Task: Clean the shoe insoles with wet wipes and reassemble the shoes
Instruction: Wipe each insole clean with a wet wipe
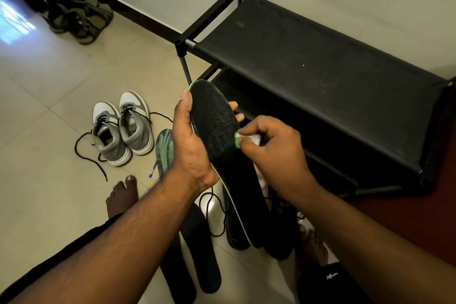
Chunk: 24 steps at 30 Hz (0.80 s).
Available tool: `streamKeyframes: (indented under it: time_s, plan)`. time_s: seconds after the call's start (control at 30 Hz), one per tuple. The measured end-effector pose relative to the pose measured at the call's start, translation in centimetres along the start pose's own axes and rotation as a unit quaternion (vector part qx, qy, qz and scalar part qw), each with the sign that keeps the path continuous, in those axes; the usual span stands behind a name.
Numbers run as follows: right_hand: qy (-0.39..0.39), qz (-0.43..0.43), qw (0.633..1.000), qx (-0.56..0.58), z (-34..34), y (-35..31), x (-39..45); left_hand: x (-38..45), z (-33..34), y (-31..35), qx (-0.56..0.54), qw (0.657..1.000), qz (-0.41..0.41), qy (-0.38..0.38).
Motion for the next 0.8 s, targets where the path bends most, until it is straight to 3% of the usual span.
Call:
streamKeyframes:
  time_s: [0.13, 0.33, 0.47, 0.57, 0.8]
  plan:
    - [0.013, 0.025, 1.0, -0.006, 0.0, 0.1, 0.2, 0.0, 0.0, 0.2, 0.001, 1.0, 0.002, 0.001]
    - [-0.04, -0.121, 0.992, -0.011, 1.5, -1.6, -1.4, 0.0, -0.2, 0.6, 0.006, 1.0, 0.012, 0.007]
    - [0.017, 0.001, 1.0, 0.003, -0.2, -0.2, 0.2, 0.2, -0.1, 0.6, 0.007, 1.0, 0.019, -0.006]
    - [0.03, 0.041, 0.998, 0.034, -1.3, -0.2, 1.0, 0.5, -0.1, 1.0, 0.007, 1.0, 0.019, -0.014]
    - [-0.077, 0.067, 0.994, 0.038, -2.6, -0.9, 1.8, 0.5, -0.4, 1.4, 0.005, 1.0, 0.011, -0.015]
Point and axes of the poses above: each hand's wrist, its own x-axis towards the middle knuckle, its own z-axis out of the palm, y = z × x, the point moved 1 cm from there along x, towards the middle knuckle, and after that the axes turned 5 degrees about -y, right-handed, at the moved point
